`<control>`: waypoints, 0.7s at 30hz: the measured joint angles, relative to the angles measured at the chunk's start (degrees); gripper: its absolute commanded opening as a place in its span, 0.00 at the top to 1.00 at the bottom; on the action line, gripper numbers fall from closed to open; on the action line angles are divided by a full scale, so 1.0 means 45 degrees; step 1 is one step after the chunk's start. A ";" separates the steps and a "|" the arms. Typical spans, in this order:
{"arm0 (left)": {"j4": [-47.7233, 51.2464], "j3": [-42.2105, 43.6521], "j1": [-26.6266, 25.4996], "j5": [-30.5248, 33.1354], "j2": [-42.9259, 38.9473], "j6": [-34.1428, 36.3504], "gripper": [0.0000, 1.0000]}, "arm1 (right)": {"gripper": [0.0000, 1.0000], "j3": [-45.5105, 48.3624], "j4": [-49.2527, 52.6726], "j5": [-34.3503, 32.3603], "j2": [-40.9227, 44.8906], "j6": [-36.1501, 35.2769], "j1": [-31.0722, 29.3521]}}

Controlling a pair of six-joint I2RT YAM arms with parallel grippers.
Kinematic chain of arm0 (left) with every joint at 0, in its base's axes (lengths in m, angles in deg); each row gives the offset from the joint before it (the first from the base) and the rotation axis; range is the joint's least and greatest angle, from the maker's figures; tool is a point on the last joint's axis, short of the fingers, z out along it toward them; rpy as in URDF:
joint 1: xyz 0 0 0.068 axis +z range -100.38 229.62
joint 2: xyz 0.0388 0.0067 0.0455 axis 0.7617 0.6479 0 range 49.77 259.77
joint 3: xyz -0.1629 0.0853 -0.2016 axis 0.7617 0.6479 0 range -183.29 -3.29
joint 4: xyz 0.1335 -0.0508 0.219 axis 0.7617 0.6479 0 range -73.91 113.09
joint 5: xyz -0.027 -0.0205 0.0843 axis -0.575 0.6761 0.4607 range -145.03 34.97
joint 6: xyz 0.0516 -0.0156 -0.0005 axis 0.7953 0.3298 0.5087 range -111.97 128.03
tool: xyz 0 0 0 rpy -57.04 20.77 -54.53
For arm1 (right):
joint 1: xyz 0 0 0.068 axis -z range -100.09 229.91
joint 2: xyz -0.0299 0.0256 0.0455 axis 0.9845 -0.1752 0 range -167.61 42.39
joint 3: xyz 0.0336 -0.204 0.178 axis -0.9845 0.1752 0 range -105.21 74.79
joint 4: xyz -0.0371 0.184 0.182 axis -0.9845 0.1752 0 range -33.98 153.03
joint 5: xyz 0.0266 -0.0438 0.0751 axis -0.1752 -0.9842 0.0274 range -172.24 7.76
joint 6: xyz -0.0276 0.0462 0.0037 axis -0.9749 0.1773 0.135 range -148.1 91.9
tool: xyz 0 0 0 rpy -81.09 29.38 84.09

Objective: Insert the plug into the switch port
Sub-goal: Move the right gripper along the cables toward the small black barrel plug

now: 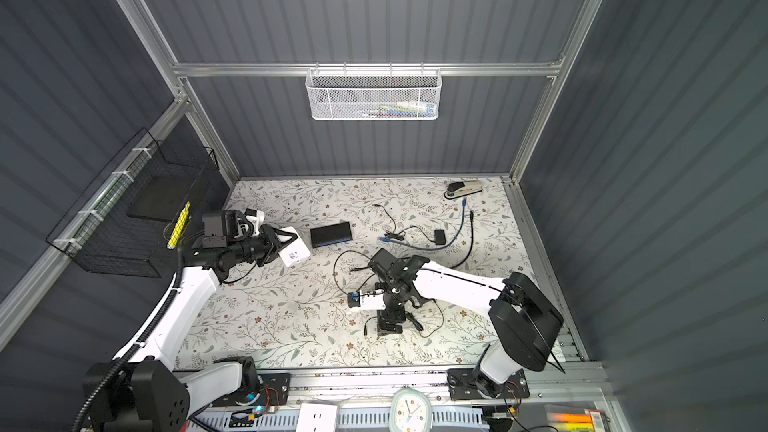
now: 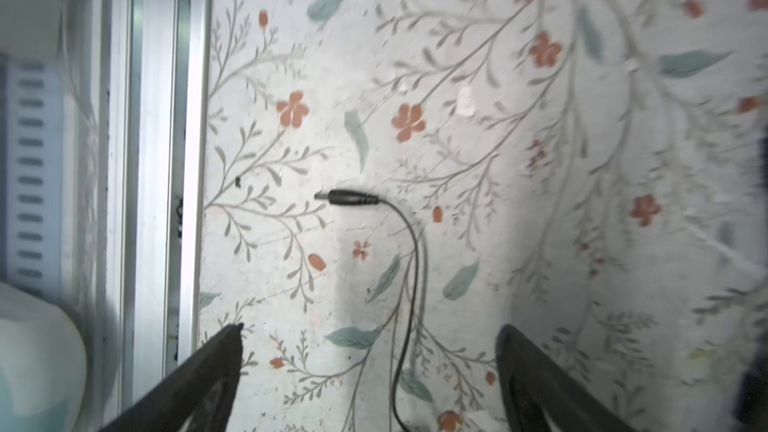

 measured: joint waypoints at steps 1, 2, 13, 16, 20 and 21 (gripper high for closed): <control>0.0053 0.0044 0.0000 0.0039 -0.0019 0.0015 1.00 | 0.22 -0.0049 -0.0204 -0.0277 -0.0301 -0.0253 -0.0083; 0.0126 0.0097 0.0000 0.0058 -0.0039 0.0024 1.00 | 0.27 -0.0160 -0.0461 -0.0583 -0.0680 -0.0486 -0.0194; 0.0797 0.0355 0.0160 0.0287 -0.0578 0.0107 1.00 | 0.72 -0.1763 -0.1151 -0.0845 -0.3011 -0.0583 -0.0787; 0.0869 0.0355 0.0165 0.0306 -0.0627 0.0107 1.00 | 0.88 -0.1957 -0.1010 -0.0544 -0.3259 -0.0389 -0.0991; 0.0913 0.0355 0.0170 0.0379 -0.0641 0.0107 1.00 | 0.99 -0.2191 -0.0816 -0.0505 -0.3434 0.0369 -0.0981; 0.0937 0.0355 0.0175 0.0379 -0.0656 0.0107 1.00 | 1.00 -0.2210 -0.0845 -0.0529 -0.3444 0.0801 -0.0894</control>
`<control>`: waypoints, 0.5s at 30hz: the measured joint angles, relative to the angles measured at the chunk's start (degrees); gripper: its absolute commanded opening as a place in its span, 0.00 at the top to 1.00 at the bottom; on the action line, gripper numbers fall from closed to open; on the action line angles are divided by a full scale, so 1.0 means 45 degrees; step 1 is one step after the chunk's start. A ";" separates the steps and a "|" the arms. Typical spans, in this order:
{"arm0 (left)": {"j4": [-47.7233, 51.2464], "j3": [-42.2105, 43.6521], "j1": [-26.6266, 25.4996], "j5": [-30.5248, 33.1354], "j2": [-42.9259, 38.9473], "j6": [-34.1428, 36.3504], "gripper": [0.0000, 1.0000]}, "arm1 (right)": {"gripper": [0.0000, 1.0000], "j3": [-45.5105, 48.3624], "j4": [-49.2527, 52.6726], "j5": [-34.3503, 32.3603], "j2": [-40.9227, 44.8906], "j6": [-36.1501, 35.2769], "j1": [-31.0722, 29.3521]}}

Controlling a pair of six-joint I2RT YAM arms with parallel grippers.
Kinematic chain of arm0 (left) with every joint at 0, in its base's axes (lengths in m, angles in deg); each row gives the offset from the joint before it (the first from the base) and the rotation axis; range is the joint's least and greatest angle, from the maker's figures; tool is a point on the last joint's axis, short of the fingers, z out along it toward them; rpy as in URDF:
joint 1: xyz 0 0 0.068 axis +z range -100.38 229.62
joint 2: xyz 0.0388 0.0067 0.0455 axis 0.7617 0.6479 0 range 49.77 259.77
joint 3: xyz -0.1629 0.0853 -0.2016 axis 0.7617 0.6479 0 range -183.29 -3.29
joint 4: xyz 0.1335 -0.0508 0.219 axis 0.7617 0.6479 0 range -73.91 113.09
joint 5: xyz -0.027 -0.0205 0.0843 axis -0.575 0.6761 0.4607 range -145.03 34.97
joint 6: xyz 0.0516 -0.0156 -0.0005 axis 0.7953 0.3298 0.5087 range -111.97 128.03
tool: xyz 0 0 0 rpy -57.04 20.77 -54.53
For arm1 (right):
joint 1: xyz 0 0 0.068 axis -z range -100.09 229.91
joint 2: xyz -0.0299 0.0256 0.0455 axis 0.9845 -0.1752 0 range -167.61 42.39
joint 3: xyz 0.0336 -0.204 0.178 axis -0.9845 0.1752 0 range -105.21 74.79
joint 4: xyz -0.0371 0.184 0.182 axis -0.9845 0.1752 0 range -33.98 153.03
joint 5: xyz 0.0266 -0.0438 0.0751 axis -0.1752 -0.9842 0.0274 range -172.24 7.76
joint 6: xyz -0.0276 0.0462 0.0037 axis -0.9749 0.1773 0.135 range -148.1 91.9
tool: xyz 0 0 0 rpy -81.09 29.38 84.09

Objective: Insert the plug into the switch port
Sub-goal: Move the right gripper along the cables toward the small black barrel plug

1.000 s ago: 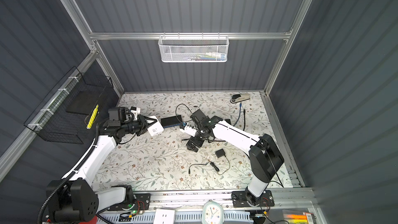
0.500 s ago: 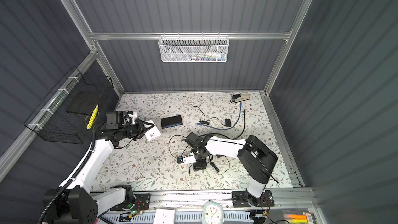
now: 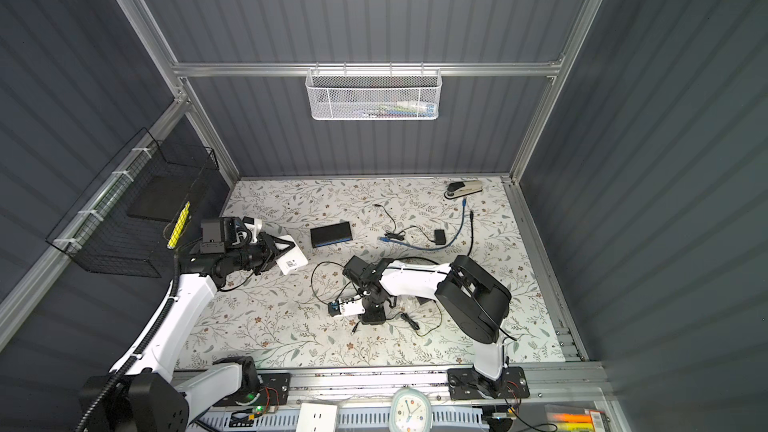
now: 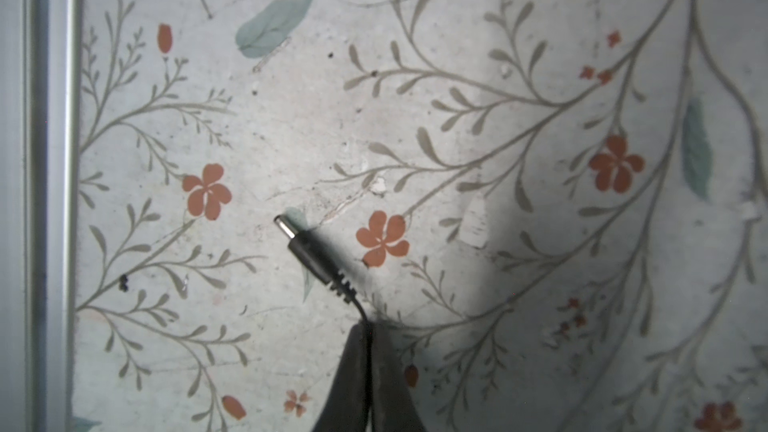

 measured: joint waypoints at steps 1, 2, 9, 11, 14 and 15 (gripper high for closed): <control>0.0015 0.0000 0.0015 0.0000 -0.0034 -0.0005 1.00 | 1.00 0.0000 -0.0019 -0.0053 0.0010 0.0437 0.0126; 0.0010 0.0010 0.0029 0.0000 -0.0073 -0.0010 1.00 | 1.00 0.0005 -0.0058 -0.0189 0.0034 0.1059 0.0330; -0.2016 0.1525 0.0078 -0.0500 -0.0583 -0.1579 1.00 | 1.00 0.0806 -0.0432 -0.1855 0.1661 0.7087 0.2953; -0.2822 0.2166 0.0078 -0.0675 -0.0612 -0.2244 1.00 | 1.00 0.1297 -0.0393 -0.2200 0.2351 0.8694 0.3181; -0.3755 0.2817 0.0073 -0.0850 -0.0612 -0.3109 1.00 | 1.00 0.1987 -0.0393 -0.2239 0.2773 1.0880 0.3041; -0.4036 0.2939 0.0078 -0.0918 -0.0612 -0.3322 1.00 | 1.00 0.2166 -0.0398 -0.2210 0.2715 1.1477 0.2977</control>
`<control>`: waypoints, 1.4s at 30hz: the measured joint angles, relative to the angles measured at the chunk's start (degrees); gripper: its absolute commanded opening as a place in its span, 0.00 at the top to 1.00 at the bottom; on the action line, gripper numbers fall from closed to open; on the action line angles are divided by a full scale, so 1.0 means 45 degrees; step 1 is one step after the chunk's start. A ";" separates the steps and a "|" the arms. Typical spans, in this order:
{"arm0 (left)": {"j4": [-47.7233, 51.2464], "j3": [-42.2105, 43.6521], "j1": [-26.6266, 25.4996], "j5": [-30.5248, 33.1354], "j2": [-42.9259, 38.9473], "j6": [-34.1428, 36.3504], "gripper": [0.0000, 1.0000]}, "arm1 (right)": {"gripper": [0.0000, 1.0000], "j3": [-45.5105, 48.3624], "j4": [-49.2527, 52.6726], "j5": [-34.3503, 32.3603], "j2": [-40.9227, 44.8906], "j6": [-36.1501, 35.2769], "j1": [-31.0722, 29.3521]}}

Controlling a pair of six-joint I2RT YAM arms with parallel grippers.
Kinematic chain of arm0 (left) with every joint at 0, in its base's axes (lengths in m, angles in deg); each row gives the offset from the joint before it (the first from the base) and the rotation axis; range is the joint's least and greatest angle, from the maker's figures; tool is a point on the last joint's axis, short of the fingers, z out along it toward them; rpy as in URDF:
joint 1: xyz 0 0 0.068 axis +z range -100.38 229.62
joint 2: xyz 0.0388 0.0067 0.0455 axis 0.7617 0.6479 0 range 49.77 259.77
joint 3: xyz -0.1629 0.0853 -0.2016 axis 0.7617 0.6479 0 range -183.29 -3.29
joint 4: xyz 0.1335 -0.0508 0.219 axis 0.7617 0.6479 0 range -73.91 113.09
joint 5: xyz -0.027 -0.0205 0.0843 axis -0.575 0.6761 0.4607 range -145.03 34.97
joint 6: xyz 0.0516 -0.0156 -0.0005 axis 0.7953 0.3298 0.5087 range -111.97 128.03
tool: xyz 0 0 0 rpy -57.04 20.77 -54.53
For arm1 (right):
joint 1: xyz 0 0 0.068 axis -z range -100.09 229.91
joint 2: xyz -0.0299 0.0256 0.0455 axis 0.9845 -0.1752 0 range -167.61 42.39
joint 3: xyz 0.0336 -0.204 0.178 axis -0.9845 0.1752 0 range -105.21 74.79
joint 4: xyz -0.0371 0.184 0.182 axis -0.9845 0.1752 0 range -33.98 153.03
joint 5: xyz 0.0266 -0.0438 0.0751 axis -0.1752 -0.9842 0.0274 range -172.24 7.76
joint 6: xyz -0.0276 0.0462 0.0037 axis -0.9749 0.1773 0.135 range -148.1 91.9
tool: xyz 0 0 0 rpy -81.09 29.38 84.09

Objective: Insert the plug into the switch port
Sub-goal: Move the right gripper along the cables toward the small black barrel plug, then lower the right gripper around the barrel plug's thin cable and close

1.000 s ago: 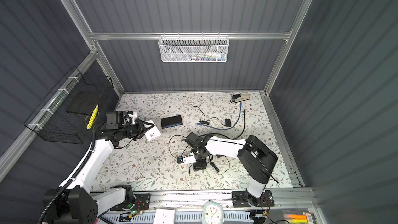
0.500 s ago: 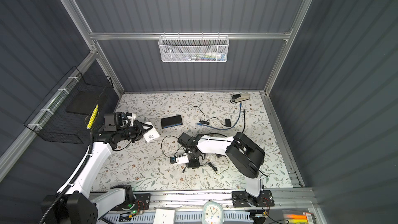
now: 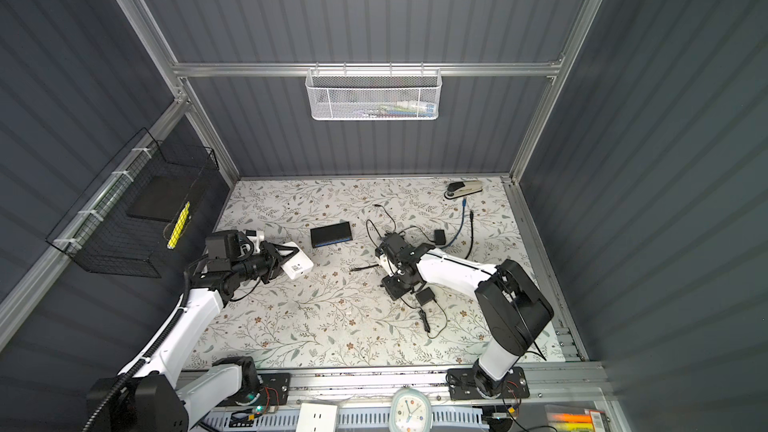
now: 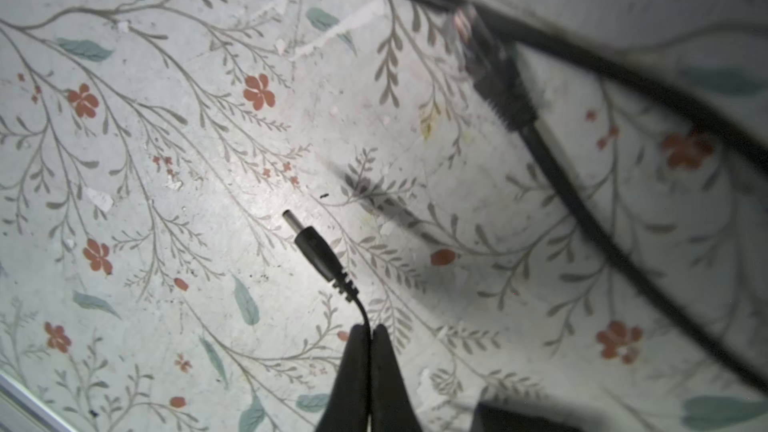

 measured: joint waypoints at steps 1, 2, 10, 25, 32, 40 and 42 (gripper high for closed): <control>-0.0194 0.0053 0.0000 -0.0015 0.0005 -0.0165 1.00 | 0.99 0.0155 0.0000 0.0019 -0.0112 0.0505 -0.0058; -0.0413 0.0083 0.0000 -0.0053 0.0005 -0.0330 1.00 | 0.97 0.0262 0.0019 0.0024 -0.0257 0.0947 -0.0121; -0.1268 0.0087 0.0000 -0.0194 0.0000 -0.0821 1.00 | 0.62 0.0228 -0.0019 0.0083 -0.0529 0.2404 -0.0253; -0.0559 -0.0068 0.0000 -0.0257 -0.0053 -0.0316 1.00 | 0.20 -0.0525 0.0233 0.0903 0.2137 -0.5678 -0.0471; 0.0826 -0.0680 0.0000 0.0277 -0.0175 0.0704 1.00 | 0.40 -0.1452 0.0845 0.3167 0.0996 -1.3741 0.0087; 0.1491 -0.0695 0.0000 0.0573 -0.0534 0.0879 1.00 | 0.51 -0.3434 0.1875 0.3735 -0.2506 -1.6475 -0.0073; 0.1608 -0.0695 0.0000 0.0578 -0.0656 0.0884 1.00 | 0.51 -0.3410 0.1821 0.3497 -0.2744 -1.6538 -0.0228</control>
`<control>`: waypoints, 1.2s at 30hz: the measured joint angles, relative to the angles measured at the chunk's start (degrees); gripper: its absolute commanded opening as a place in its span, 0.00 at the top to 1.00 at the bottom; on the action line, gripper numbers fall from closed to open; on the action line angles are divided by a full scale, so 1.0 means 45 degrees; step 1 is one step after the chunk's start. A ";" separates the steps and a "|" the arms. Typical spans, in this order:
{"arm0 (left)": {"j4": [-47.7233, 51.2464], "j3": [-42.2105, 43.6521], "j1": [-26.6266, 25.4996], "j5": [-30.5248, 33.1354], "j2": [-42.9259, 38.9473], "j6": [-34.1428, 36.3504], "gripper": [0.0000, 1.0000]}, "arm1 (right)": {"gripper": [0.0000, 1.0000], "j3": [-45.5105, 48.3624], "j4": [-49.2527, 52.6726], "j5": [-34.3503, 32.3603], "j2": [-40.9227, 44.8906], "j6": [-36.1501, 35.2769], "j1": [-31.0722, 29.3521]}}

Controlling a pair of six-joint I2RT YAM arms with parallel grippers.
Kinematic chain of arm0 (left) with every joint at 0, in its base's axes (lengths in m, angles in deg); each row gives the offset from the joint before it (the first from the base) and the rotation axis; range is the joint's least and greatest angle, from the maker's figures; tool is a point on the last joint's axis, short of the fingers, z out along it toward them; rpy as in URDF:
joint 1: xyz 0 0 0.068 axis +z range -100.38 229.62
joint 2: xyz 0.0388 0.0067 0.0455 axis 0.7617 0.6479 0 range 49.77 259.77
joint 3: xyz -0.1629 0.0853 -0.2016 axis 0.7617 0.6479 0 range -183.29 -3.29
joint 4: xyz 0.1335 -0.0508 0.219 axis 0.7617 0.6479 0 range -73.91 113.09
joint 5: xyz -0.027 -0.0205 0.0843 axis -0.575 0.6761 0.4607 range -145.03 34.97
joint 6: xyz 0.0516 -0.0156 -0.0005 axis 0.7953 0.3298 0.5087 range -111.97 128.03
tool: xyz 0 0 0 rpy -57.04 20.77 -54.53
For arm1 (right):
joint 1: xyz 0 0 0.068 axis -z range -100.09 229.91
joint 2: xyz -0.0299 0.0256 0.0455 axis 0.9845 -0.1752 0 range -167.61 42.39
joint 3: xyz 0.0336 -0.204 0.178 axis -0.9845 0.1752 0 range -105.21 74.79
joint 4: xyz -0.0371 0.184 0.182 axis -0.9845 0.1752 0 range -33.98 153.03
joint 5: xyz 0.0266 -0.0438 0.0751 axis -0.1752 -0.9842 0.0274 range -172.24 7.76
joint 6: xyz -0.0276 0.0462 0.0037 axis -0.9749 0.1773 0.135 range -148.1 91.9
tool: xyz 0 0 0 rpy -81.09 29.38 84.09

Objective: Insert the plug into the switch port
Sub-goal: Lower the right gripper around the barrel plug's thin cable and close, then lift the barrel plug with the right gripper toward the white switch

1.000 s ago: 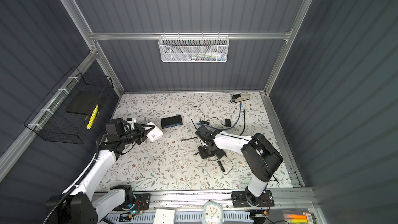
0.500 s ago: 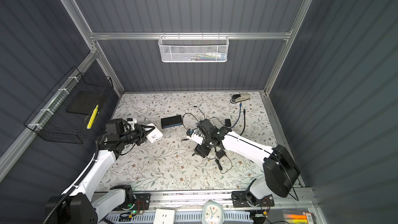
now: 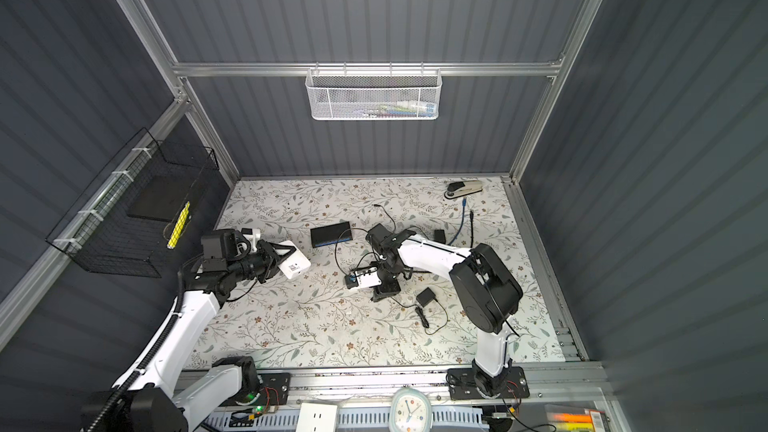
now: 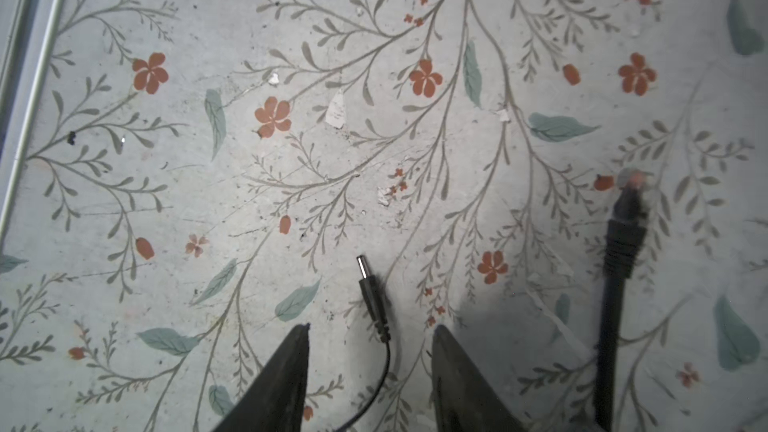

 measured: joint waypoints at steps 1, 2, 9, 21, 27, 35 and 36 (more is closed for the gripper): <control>0.0044 0.0000 0.0000 0.0005 -0.0049 0.0000 1.00 | 0.51 0.0024 -0.0083 -0.0214 -0.0102 0.0010 -0.0092; 0.0063 0.0000 0.0000 0.0005 -0.0073 0.0000 1.00 | 0.51 0.0039 -0.0185 -0.0423 -0.0194 0.0029 -0.0165; 0.0092 -0.0015 0.0000 0.0000 -0.0083 0.0005 1.00 | 0.56 0.0058 -0.0860 -0.1520 -0.0457 0.0180 -0.0350; 0.0165 -0.0063 0.0000 -0.0010 0.0049 0.0053 1.00 | 0.71 0.0058 -0.0573 -0.0821 -0.0797 -0.0034 -0.0398; 0.0175 -0.0102 0.0000 -0.0015 0.0083 0.0078 1.00 | 0.73 -0.0010 -0.0330 -0.0607 -0.0899 0.0238 -0.0325; 0.0204 -0.0301 0.0000 -0.0049 0.0083 0.0102 1.00 | 0.73 -0.0228 0.0287 -0.0680 -0.0991 0.0510 0.0340; 0.0209 -0.0306 0.0000 -0.0053 0.0083 0.0102 1.00 | 0.73 -0.0228 0.0301 -0.0685 -0.0991 0.0515 0.0350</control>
